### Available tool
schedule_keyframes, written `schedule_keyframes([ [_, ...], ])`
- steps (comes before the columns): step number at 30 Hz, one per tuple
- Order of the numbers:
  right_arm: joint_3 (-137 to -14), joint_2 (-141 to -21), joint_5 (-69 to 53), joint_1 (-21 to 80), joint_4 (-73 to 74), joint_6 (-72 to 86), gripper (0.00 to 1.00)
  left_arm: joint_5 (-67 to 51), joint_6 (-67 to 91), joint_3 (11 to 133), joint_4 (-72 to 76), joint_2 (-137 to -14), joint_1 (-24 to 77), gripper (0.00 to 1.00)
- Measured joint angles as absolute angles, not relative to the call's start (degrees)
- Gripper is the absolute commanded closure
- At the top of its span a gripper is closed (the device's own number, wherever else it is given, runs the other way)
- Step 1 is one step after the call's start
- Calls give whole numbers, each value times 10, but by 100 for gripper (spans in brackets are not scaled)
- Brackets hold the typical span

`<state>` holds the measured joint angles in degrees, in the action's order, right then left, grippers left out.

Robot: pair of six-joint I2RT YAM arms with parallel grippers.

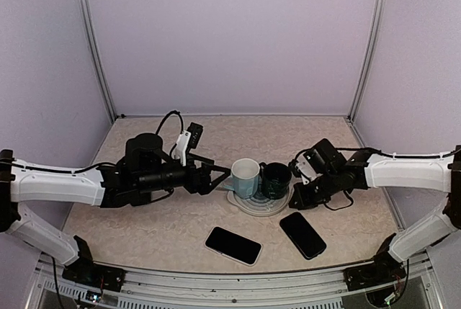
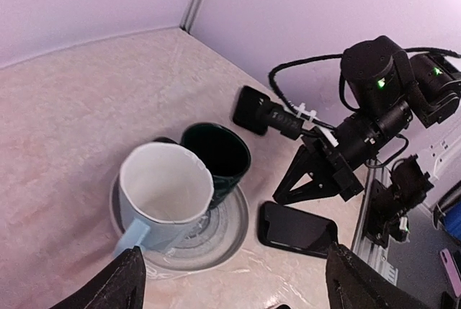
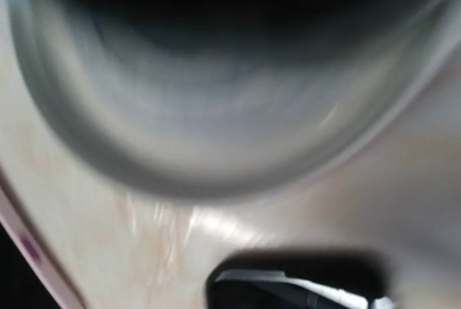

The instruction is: Put the phone into the phone case

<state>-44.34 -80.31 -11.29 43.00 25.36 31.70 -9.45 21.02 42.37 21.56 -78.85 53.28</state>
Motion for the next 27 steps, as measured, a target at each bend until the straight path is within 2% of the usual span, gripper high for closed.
schedule_keyframes([
  [4, -485, -744, -74, 369, 279, 291, 86, -7, 215, 418, 205, -730, 524, 11],
  [5, -496, -730, -64, 355, 285, 284, 79, 17, 221, 420, 199, -719, 517, 10],
  [8, -540, -690, -35, 294, 300, 261, 44, 102, 257, 449, 146, -703, 482, 8],
  [10, -566, -671, -25, 226, 291, 233, 32, 150, 284, 467, 111, -704, 455, 5],
  [13, -594, -696, -12, 126, 267, 209, 27, 214, 333, 482, 54, -707, 423, 3],
  [16, -630, -794, 20, 58, 248, 199, 25, 259, 376, 495, -10, -719, 410, 3],
  [21, -627, -935, 76, 10, 239, 196, 24, 314, 435, 517, -124, -736, 403, 1],
  [27, -617, -962, 102, -30, 222, 196, 30, 335, 499, 519, -216, -736, 396, 1],
])
